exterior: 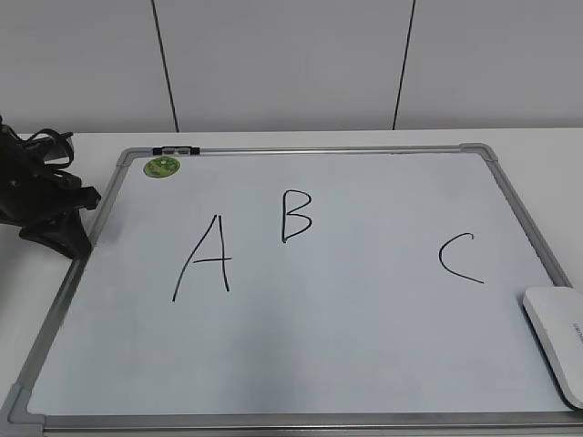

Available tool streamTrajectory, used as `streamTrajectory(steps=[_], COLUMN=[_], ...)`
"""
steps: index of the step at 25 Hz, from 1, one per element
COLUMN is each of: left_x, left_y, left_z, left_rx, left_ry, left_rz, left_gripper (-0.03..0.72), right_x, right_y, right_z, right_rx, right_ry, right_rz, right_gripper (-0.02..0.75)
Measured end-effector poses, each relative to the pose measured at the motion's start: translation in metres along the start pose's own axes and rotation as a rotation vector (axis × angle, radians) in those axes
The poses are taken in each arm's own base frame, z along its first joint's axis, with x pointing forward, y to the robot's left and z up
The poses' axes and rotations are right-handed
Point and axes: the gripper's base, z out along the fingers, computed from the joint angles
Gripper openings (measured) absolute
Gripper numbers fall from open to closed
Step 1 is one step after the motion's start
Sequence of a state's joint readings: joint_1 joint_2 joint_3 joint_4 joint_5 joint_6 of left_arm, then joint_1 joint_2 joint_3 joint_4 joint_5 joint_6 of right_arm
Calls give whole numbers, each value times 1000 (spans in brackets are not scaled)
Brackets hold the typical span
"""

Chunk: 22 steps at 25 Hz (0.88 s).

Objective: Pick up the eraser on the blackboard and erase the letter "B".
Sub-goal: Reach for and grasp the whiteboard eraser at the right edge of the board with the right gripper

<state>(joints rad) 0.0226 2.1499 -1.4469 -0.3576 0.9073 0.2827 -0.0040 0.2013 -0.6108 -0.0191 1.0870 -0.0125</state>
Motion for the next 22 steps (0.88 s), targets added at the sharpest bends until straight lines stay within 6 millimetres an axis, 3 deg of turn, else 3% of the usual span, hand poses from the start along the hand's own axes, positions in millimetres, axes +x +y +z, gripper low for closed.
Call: streamTrajectory(steps=[6,10,22], left_x=[0,0,0], left_y=[0,0,0], left_z=[0,0,0], left_rx=[1,1,2], left_ry=[2,4,2], left_rz=[0,0,-4], left_gripper=[36,36,36], right_x=[-46,-66,-62], right_y=[-1,0,5], right_z=[37,64,157], right_rx=[-4,-7,-48], right_ry=[215,327,702], right_rz=[-16,-18,7], right_gripper=[587,587,587])
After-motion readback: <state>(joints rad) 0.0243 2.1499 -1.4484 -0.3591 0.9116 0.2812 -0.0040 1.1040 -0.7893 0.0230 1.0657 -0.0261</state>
